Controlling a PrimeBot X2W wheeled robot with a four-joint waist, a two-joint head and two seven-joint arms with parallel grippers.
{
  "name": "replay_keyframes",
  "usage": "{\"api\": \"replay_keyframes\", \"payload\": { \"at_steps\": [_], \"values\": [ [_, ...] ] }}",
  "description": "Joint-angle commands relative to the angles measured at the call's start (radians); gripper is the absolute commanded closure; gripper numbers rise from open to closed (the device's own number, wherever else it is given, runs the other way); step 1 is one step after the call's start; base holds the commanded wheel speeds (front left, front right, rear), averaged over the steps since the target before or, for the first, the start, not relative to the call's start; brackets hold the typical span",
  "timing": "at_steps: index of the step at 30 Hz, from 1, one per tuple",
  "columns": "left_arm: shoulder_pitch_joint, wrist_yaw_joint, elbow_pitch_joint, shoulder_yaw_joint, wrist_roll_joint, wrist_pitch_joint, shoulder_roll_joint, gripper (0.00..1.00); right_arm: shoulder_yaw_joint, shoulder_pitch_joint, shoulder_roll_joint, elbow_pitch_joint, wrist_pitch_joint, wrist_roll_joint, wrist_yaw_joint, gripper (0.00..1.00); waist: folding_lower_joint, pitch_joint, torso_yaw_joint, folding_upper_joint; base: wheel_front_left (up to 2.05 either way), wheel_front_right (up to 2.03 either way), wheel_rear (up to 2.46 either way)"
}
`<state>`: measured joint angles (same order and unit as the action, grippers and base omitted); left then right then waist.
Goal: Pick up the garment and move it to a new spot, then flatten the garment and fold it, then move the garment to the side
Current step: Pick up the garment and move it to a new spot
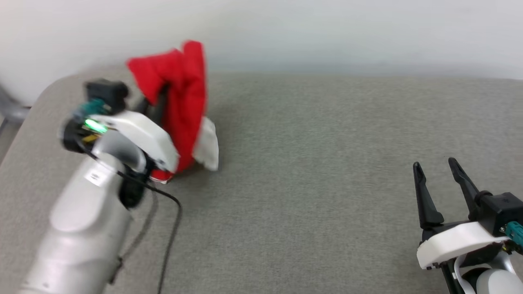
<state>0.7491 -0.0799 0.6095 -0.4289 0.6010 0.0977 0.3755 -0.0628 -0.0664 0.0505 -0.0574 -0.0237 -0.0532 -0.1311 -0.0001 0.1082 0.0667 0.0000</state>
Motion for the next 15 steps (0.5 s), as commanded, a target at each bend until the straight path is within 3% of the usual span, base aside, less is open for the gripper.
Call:
{"api": "replay_keyframes", "payload": {
  "at_steps": [1,7,15],
  "values": [
    [-0.041,0.006,-0.047,-0.026,-0.007,-0.016,-0.025,1.00,-0.004,0.020,-0.001,-0.007,0.004,-0.005,0.001,0.00,0.0001,-0.025,-0.037,0.0000,0.00,0.00,0.00],
    [-0.161,-0.002,-0.192,-0.150,-0.018,-0.096,-0.110,1.00,0.002,0.029,-0.001,-0.018,0.008,-0.016,0.001,0.00,0.0001,-0.010,-0.091,0.0000,0.00,0.00,0.00],
    [-0.265,-0.042,-0.294,-0.402,-0.041,-0.184,-0.230,1.00,0.001,-0.001,-0.001,-0.028,-0.004,-0.023,0.001,0.00,0.0001,0.070,-0.135,0.0000,0.00,0.00,0.00]
  ]
}}
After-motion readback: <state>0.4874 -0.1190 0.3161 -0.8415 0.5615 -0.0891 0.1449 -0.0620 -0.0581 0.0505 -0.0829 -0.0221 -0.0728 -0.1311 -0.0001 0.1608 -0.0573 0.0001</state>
